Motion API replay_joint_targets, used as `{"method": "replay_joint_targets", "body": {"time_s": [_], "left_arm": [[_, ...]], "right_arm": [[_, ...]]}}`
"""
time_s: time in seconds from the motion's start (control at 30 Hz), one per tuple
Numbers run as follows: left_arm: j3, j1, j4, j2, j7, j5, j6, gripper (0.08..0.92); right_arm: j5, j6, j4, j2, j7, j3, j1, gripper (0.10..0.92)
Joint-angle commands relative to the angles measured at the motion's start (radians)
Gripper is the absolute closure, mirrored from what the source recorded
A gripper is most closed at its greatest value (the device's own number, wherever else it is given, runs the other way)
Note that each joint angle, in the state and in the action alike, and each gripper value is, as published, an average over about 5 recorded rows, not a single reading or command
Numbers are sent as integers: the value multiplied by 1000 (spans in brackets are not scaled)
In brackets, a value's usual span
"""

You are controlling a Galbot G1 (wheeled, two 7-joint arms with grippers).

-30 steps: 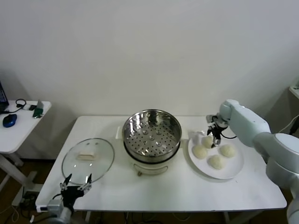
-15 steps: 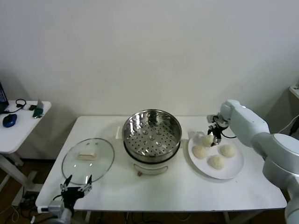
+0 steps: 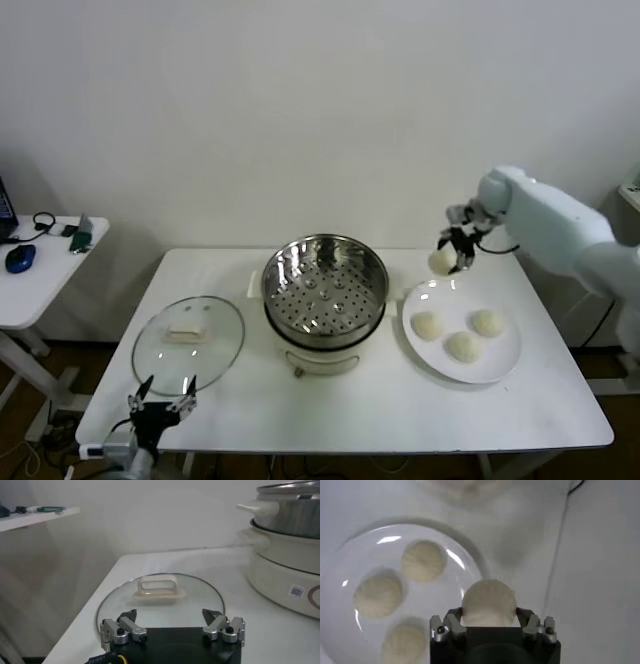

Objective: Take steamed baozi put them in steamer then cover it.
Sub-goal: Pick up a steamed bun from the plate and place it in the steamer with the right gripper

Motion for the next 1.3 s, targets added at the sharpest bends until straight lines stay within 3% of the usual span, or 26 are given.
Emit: {"method": "replay_joint_targets", "body": {"time_s": [0.03,0.23,0.4,0.57,1.03,1.3], "left_arm": [[0,3,-13,-1,0,6,3,177],[1,2,-27,-5,0,13,10,177],[-1,-3,-44,-9,1,17,16,177],[-13,-8,-76,-9,2,18,14,177],[-30,-12,-87,-7,2,7,6,177],[-40,-18,-68,1,2,-4,2,177]], "right_arm": [[153,54,314,-50,-23,-193,343,304],[134,129,550,18,-13,-231,462,304],[21,195,587,131,31,-275,406,306],[-115,229,471,228,79,-254,240,304],[-421,366,-32,440,192,-65,-143,309],[-431,394,-162,501,212,-39,-202,305]]}}
